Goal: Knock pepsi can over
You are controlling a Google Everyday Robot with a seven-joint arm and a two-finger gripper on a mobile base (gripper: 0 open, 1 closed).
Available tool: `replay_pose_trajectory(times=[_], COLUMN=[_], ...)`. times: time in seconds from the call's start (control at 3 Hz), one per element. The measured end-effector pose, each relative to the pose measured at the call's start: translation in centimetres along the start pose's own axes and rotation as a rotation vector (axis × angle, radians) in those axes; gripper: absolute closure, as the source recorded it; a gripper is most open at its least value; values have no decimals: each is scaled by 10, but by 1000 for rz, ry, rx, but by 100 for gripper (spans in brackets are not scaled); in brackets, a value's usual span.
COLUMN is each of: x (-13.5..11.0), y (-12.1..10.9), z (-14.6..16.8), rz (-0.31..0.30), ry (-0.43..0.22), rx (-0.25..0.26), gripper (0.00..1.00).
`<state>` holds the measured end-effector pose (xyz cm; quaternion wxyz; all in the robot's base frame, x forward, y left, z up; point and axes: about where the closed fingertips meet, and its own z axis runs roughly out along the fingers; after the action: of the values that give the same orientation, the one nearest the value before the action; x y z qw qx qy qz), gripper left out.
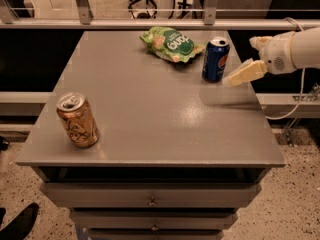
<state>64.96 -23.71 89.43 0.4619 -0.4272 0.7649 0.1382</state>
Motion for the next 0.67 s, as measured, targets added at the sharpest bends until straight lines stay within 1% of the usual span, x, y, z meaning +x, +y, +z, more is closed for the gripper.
replay_pose_trajectory(times=[0.33, 0.67], x=[-21, -36], y=[7, 18], z=[42, 57], rz=[55, 64], ry=[-209, -281], rx=[-72, -116], gripper=[0, 0])
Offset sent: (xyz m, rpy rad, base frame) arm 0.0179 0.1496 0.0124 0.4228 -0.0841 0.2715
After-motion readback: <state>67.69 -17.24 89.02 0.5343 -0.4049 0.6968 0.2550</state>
